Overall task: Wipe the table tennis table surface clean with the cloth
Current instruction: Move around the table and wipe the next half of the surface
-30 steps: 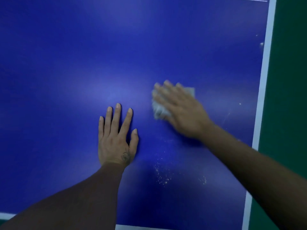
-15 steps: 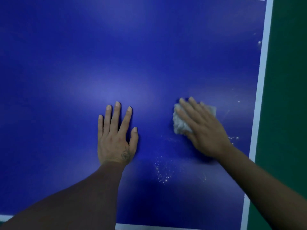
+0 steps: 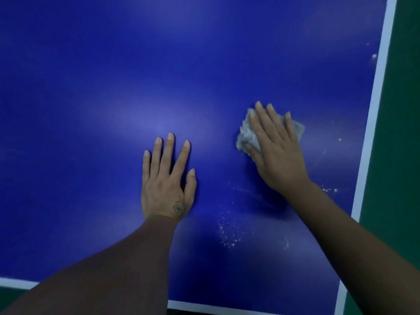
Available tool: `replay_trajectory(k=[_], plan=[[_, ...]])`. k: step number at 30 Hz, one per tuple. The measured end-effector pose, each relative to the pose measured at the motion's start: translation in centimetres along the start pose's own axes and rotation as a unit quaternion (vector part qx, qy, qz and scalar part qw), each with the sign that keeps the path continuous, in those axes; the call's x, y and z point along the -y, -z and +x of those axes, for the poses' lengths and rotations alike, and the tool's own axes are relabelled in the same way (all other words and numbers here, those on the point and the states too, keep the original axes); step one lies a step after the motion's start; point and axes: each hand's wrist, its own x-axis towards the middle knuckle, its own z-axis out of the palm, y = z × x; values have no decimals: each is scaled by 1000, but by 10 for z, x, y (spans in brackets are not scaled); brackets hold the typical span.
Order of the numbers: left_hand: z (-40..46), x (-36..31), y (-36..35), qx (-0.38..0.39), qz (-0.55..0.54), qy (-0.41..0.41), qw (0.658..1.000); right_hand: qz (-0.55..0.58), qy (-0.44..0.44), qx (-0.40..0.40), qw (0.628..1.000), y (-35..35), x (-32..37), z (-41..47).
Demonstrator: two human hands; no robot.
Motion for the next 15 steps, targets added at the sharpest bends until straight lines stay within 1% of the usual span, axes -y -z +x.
replay_trajectory(k=[2,3,5,8,10,11,14,15], plan=[[0,0,-1,-5,1,-2,1000,-4,-8,-19,1000,-6,14,16],[0,0,-1,-7,0,-3,1000,2,11,-17,1000,-10,24,12],[0,0,-2,-14,-1,-3,1000,13,76,17,997,-16,46,-18],[-1,0,-2,-24,-3,-3,1000,-3,171,97,980,-16,68,-66],[-1,1,-2,-25,-4,-4,1000,-15,203,103,974,-13,63,-61],[-1,1,-1,-23,-5,-4,1000,-11,192,97,977,-12,58,-52],[-1,1,-1,-19,-3,-6,1000,15,90,47,995,-12,62,-42],[-2,1,-1,-20,-4,-4,1000,17,83,44,995,-13,72,-48]])
